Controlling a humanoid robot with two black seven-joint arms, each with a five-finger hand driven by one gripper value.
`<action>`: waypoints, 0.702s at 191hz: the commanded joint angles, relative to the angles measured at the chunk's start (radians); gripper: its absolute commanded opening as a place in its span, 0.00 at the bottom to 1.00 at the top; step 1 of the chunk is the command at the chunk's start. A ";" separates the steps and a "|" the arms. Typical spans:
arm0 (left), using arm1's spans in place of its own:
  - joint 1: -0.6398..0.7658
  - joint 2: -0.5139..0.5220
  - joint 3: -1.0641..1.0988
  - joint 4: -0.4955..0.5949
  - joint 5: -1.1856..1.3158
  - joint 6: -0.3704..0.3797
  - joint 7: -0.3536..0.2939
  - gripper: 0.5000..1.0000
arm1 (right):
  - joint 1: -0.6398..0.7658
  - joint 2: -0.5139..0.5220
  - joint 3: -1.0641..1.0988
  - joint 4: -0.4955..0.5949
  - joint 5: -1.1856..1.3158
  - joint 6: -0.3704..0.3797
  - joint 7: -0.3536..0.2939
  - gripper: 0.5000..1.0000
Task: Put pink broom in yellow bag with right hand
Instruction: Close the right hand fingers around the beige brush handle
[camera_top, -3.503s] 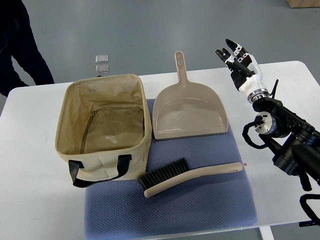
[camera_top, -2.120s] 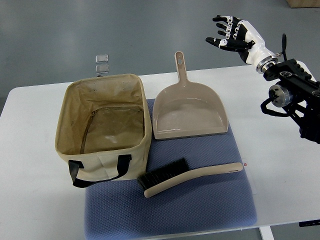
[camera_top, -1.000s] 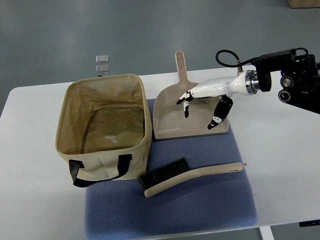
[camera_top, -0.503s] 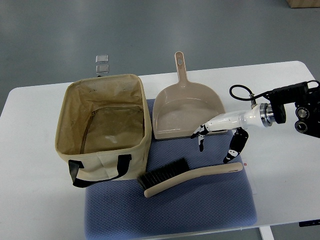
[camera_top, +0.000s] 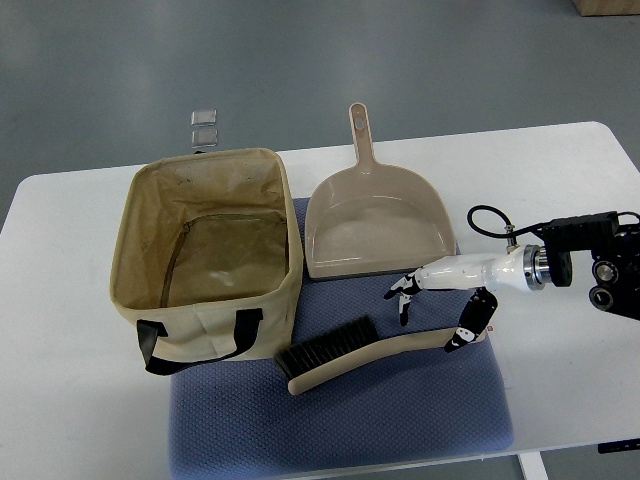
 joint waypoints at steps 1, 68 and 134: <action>0.000 0.000 0.000 0.000 0.000 0.000 0.000 1.00 | -0.023 0.005 0.017 -0.001 -0.017 -0.006 0.000 0.86; 0.000 0.000 0.000 0.000 0.000 0.000 0.000 1.00 | -0.045 0.009 0.039 -0.006 -0.045 -0.031 -0.048 0.86; 0.000 0.000 0.000 0.000 0.000 0.000 0.000 1.00 | -0.057 -0.009 0.040 -0.006 -0.065 -0.051 -0.046 0.85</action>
